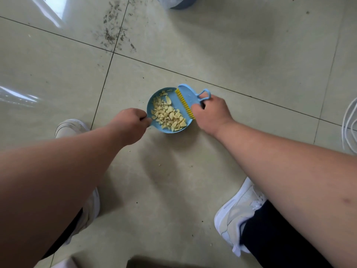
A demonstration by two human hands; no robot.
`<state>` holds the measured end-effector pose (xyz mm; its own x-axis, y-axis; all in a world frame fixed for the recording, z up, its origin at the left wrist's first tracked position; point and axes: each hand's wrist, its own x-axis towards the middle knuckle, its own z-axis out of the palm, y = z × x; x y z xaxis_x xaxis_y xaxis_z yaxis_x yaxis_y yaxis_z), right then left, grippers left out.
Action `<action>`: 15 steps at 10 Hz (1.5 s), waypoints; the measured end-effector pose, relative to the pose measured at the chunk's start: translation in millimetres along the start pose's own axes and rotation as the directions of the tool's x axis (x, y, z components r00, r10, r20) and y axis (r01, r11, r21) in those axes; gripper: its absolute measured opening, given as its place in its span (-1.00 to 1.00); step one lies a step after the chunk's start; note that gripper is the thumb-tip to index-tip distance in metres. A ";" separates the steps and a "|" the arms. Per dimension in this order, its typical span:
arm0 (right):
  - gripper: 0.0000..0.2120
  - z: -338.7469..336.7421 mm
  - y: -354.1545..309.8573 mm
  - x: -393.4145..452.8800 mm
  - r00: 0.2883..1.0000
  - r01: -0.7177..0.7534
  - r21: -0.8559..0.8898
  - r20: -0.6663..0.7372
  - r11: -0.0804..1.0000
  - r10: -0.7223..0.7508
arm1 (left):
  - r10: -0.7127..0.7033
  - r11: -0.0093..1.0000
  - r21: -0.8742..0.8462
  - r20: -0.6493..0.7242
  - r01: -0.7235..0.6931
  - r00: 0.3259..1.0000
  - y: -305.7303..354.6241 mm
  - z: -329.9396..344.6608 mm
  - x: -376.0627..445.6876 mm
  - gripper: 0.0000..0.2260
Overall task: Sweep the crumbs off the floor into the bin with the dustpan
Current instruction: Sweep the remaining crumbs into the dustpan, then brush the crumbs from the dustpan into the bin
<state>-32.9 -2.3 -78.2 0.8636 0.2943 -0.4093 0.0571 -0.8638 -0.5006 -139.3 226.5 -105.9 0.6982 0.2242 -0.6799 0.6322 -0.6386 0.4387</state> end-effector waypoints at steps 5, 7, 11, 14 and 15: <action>-0.74 -105.3 -35.7 -9.6 0.957 -0.033 0.265 -0.271 0.964 0.108 | 0.103 0.988 -0.104 -0.098 -0.113 0.990 79.1 -67.4 -41.2 -0.78; -0.76 -171.5 -68.5 -24.4 0.936 0.011 0.262 -0.343 0.965 0.083 | 0.174 0.979 -0.071 -0.203 -0.192 0.964 130.7 -129.6 -67.6 -0.82; -0.77 -230.4 -137.9 7.8 0.897 0.142 0.263 -0.441 0.954 -0.012 | 0.598 0.676 0.621 -0.147 -0.397 0.788 172.0 -245.7 -71.1 -0.76; -0.68 -242.2 -149.6 95.3 0.887 0.147 0.313 -0.462 0.938 0.016 | 0.588 0.741 0.524 -0.203 -0.420 0.783 193.0 -294.1 6.8 -0.79; -0.73 -247.7 -154.3 123.5 0.894 0.136 0.341 -0.447 0.930 0.033 | 0.538 0.785 0.494 -0.245 -0.374 0.807 203.1 -309.0 32.6 -0.85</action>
<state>189.0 66.1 137.4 0.9978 0.0514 -0.0411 -0.0001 -0.6238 -0.7816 115.7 331.6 142.5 0.9855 0.0176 -0.1690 0.0698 -0.9486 0.3086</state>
